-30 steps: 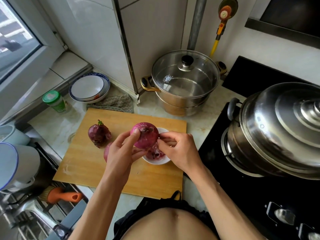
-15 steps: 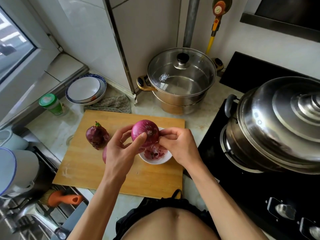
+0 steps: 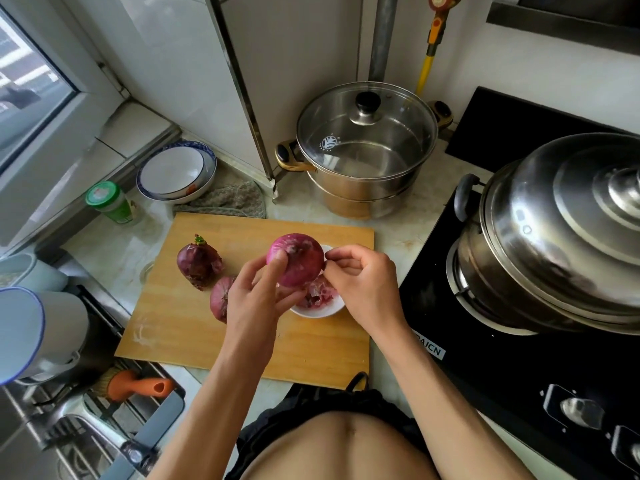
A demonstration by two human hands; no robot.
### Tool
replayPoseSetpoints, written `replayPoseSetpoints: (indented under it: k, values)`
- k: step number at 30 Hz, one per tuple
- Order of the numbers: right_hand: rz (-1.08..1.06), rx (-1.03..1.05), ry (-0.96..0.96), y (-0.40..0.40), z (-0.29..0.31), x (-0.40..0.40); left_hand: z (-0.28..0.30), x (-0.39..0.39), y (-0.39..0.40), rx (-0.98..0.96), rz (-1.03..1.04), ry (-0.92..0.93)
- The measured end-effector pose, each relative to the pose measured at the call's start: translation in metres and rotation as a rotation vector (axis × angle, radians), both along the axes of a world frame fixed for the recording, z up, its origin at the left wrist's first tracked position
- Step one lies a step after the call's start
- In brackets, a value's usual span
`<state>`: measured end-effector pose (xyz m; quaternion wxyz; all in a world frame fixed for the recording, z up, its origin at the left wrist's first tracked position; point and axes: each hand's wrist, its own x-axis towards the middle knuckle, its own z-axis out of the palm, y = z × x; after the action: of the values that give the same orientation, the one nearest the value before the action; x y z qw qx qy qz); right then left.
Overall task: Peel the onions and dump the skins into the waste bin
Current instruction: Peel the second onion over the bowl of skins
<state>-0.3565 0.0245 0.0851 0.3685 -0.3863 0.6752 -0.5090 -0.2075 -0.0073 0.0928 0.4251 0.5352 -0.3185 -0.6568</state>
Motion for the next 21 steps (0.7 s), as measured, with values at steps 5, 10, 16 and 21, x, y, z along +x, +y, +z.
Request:
replayPoseSetpoints:
  k: [5,10,16,21]
  values:
    - [0.098,-0.018,0.004,0.008,-0.001,0.003,-0.005,0.006,-0.001,0.051,0.01,0.082]
    - [0.115,-0.081,0.129,0.006,-0.004,0.008,-0.006,0.013,-0.002,-0.006,0.021,0.012]
    - [0.164,-0.097,0.222,0.0,-0.009,0.01,0.001,0.022,-0.002,-0.071,-0.005,-0.078]
    - [0.209,-0.13,0.347,-0.002,-0.013,0.012,0.002,0.022,-0.001,-0.078,-0.014,-0.124]
